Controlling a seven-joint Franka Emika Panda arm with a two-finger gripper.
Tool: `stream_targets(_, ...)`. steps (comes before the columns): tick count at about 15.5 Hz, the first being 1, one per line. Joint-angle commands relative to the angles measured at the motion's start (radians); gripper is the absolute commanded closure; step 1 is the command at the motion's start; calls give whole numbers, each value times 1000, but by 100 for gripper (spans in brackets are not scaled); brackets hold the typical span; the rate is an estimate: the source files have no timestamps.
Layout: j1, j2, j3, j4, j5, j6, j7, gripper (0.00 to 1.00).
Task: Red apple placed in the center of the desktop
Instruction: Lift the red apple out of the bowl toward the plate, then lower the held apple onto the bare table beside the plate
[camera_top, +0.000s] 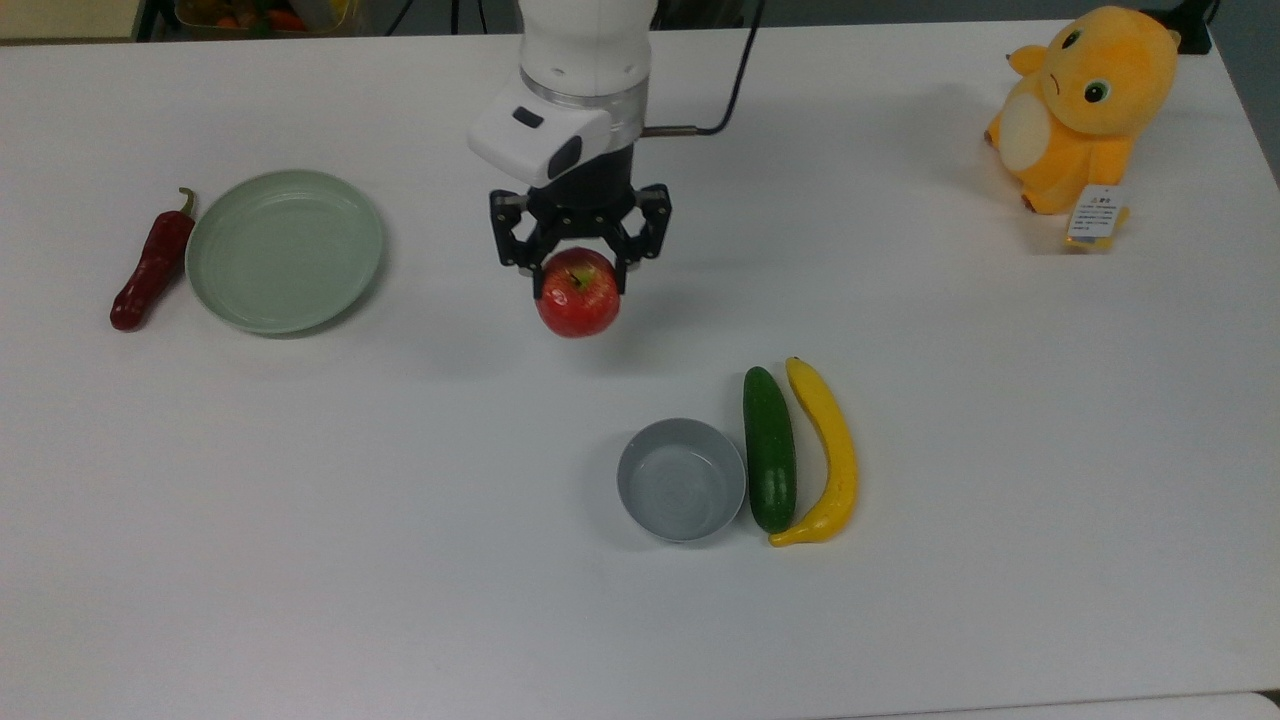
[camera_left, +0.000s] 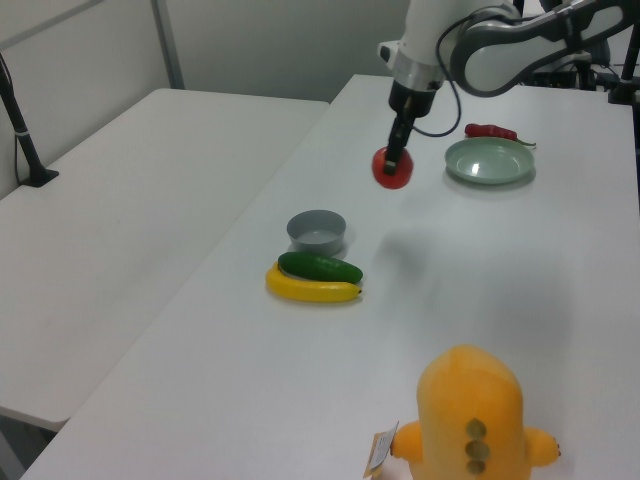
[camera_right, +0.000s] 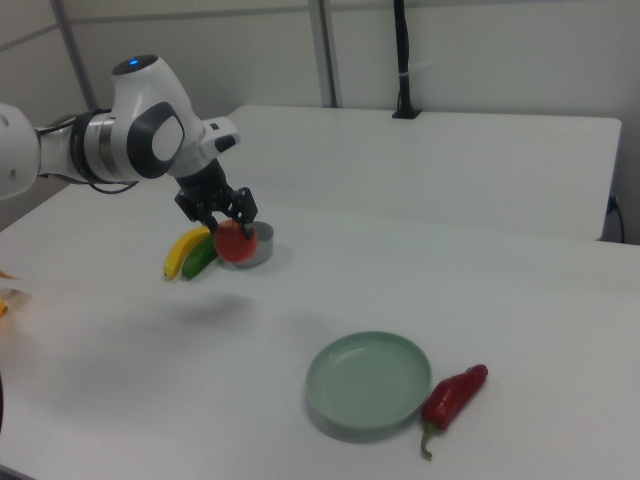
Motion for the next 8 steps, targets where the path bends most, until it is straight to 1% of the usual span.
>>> stream_targets(1, -35, -64, 1, -130, -3, 5, -82, 91)
stream_targets(4, -59, -58, 1, -155, -4, 5, -116, 91)
stream_targets(6, -62, -52, 1, -164, -6, 7, -124, 91)
stream_targets(8, -79, -37, 1, -158, -6, 8, -162, 91)
